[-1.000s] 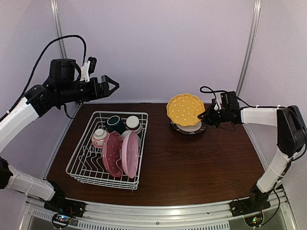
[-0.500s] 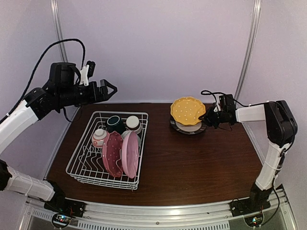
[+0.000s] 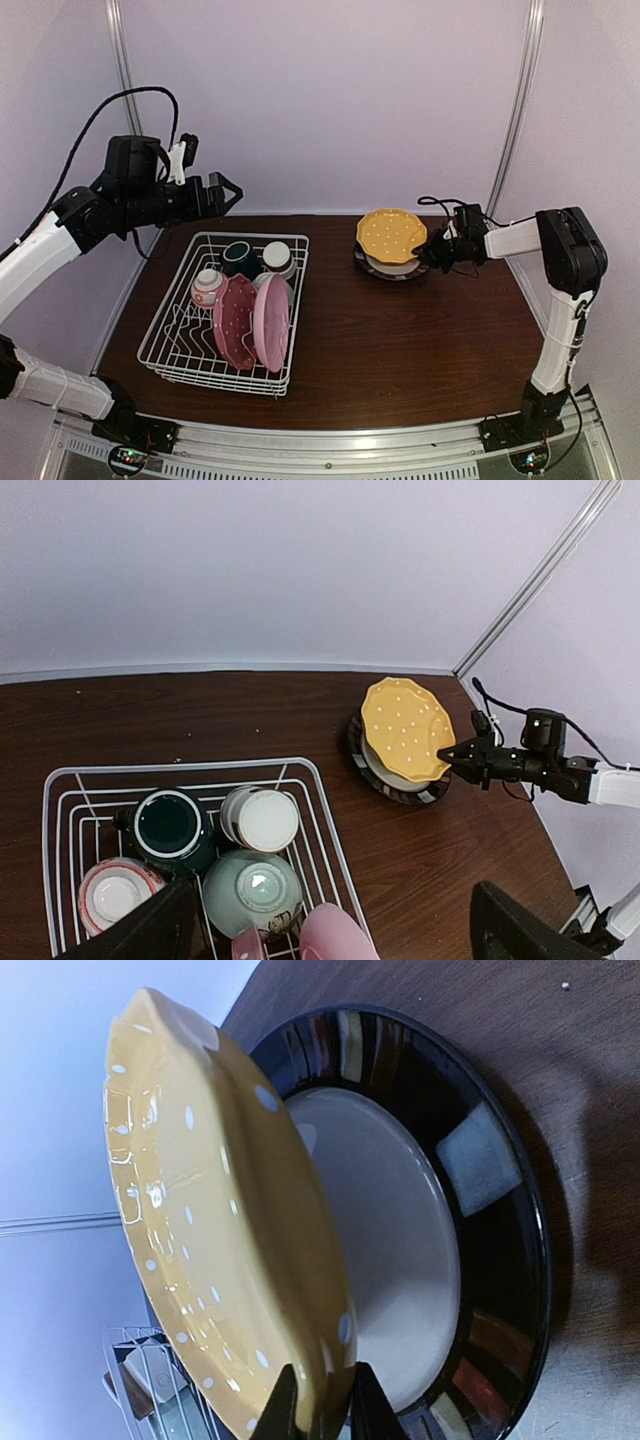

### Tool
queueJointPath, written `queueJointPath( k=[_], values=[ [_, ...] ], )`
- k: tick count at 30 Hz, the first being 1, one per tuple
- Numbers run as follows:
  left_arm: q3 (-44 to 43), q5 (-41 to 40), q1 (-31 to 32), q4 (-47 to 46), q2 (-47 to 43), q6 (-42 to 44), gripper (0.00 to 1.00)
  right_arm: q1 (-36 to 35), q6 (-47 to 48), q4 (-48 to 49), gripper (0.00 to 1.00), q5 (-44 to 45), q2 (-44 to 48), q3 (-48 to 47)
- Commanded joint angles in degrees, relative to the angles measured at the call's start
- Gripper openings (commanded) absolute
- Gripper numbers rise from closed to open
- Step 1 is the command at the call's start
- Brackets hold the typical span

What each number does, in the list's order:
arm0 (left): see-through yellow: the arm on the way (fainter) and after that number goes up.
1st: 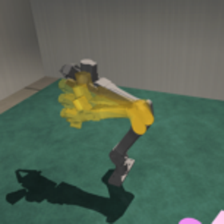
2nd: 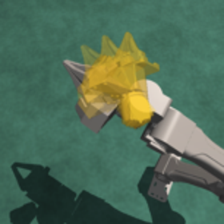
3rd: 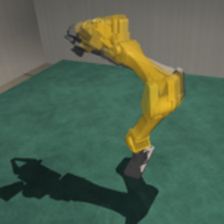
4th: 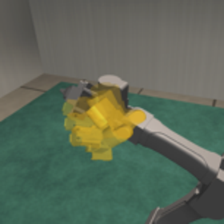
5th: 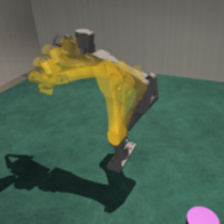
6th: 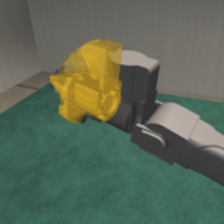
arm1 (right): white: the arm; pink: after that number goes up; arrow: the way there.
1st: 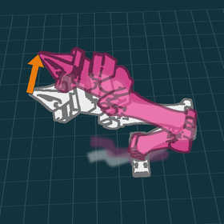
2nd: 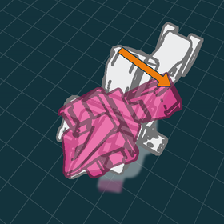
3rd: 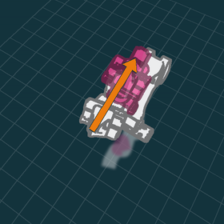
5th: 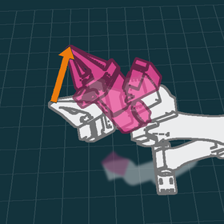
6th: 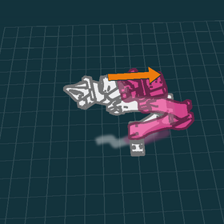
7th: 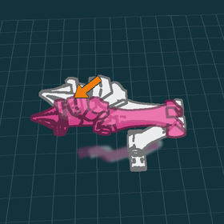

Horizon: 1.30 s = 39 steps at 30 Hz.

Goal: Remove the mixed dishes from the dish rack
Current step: Place the plate with another plate.

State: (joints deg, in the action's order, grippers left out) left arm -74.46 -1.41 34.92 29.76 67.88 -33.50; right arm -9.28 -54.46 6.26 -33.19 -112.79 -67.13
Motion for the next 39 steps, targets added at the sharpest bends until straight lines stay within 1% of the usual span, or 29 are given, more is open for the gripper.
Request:
queueJointPath(
  k=[1, 15, 28, 35, 39],
  values=[
    [0.19, -0.96, -0.38, -0.98, -0.01, 0.71, 0.97, 0.4, -0.42, 8.28, 0.02, -2.5, 0.57, -2.53],
    [0.5, -1.53, -0.38, -1.01, 1.35, 0.54, 0.97, 0.38, 0.23, 7.73, 0.1, -0.31, -0.87, -1.23],
    [0.7, -1.75, -0.38, -0.93, 1.68, 0.73, 0.97, 0.4, -1.11, 8.3, 0.16, -0.56, -2.33, -1.2],
    [0.8, -1.79, -0.38, -0.99, 1.71, 0.66, 0.97, 0.4, -1.41, 7.71, 0.29, 0.03, -1.04, 0.03],
    [0.58, -1.77, -0.38, -0.93, 1.51, 0.69, 0.97, 0.35, -0.2, 5.73, 0.32, 0.98, -0.18, 0.08]
  ],
)
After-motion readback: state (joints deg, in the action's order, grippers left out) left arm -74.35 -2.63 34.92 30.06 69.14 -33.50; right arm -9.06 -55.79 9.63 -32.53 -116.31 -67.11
